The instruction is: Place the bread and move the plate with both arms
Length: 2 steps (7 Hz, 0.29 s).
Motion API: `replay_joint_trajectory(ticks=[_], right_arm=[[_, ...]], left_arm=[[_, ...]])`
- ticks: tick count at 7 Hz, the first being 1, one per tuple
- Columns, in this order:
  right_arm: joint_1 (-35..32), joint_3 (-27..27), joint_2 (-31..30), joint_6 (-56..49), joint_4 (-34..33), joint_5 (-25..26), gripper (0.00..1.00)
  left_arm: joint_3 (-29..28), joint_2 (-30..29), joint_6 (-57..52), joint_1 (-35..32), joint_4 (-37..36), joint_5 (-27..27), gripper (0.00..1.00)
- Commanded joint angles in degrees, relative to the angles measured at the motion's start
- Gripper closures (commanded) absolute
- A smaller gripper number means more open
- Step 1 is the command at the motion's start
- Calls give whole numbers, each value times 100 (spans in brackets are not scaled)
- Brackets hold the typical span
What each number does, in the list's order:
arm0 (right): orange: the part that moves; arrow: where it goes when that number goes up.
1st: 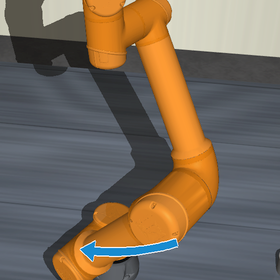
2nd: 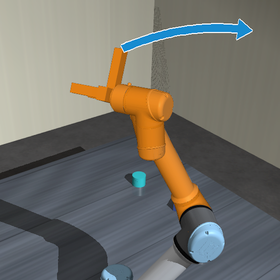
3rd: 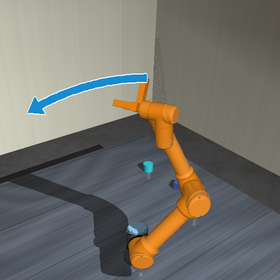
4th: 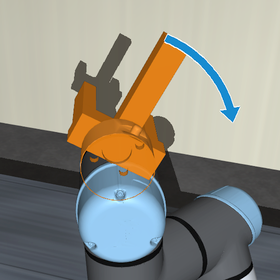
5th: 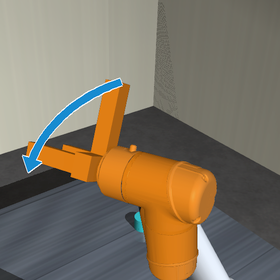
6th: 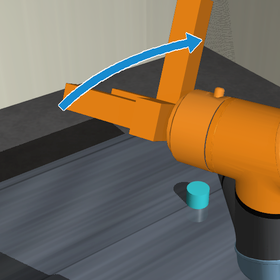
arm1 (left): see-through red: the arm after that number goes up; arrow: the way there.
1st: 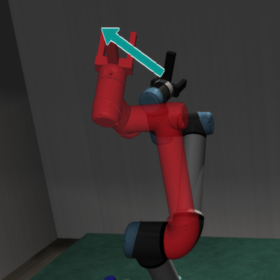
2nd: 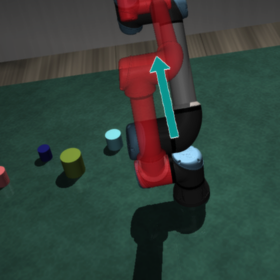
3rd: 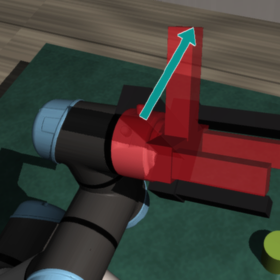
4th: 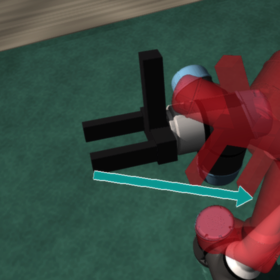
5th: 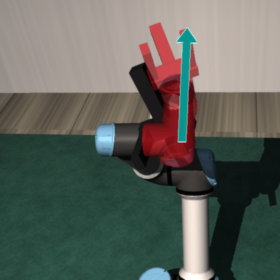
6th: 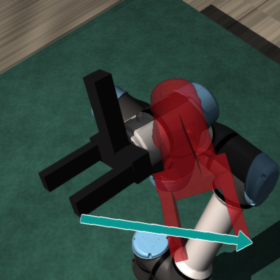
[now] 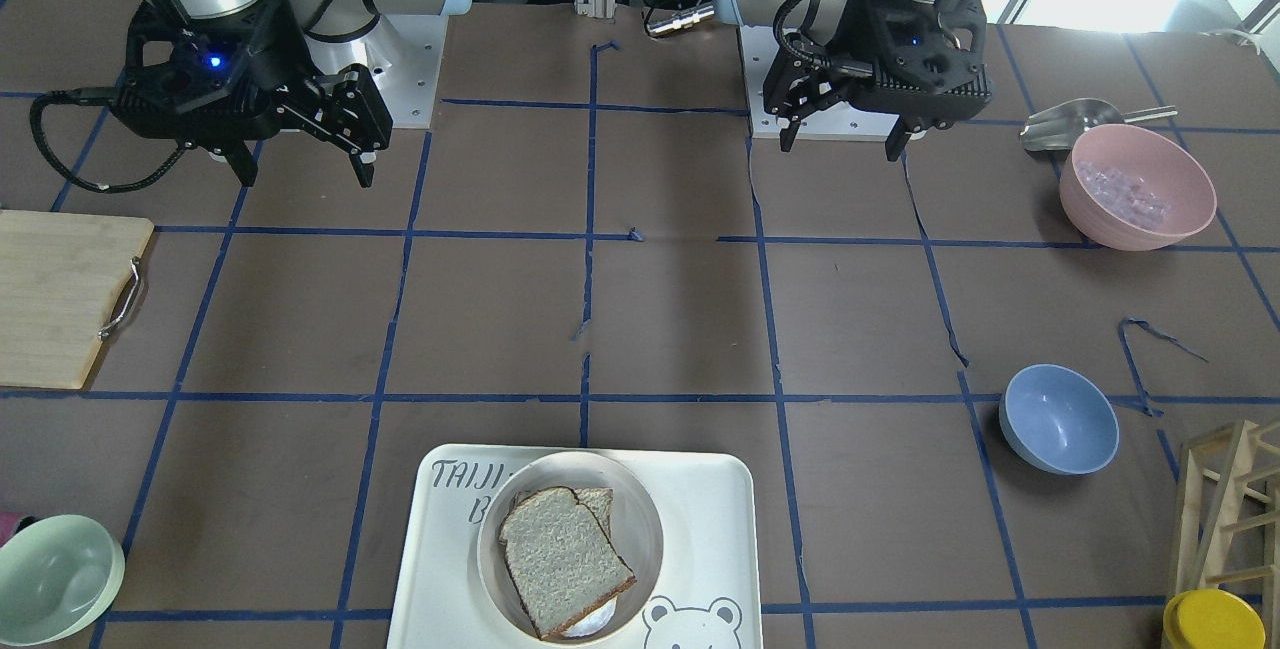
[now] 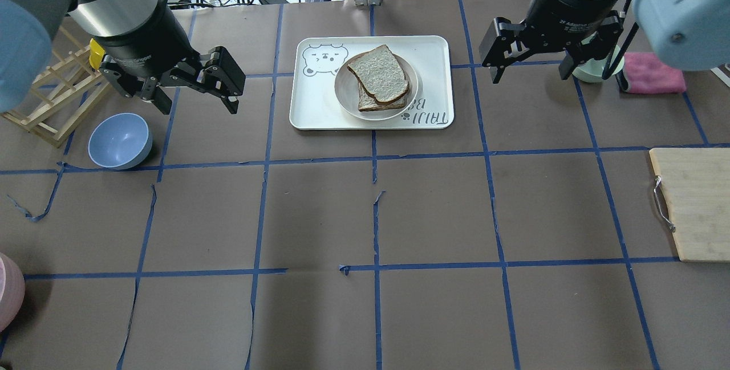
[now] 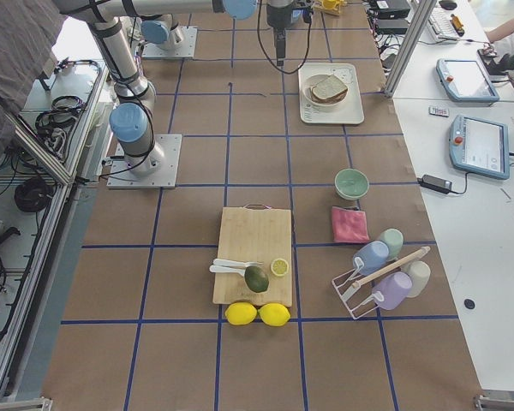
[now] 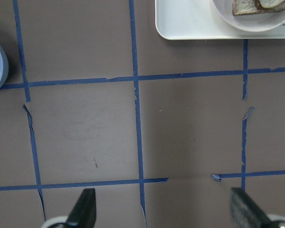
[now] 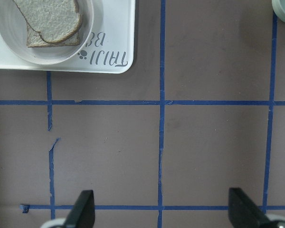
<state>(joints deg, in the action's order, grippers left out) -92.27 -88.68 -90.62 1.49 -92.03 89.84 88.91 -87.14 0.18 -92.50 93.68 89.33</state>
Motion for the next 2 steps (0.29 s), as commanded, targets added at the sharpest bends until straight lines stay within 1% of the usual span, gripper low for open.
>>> replay_joint_trajectory(ticks=[1, 2], right_arm=[[7, 0, 0, 0, 1, -1, 0], [-10, 0, 0, 0, 1, -1, 0]], left_arm=[[-5, 4, 8, 22, -25, -4, 0], [-5, 4, -1, 22, -34, -4, 0]])
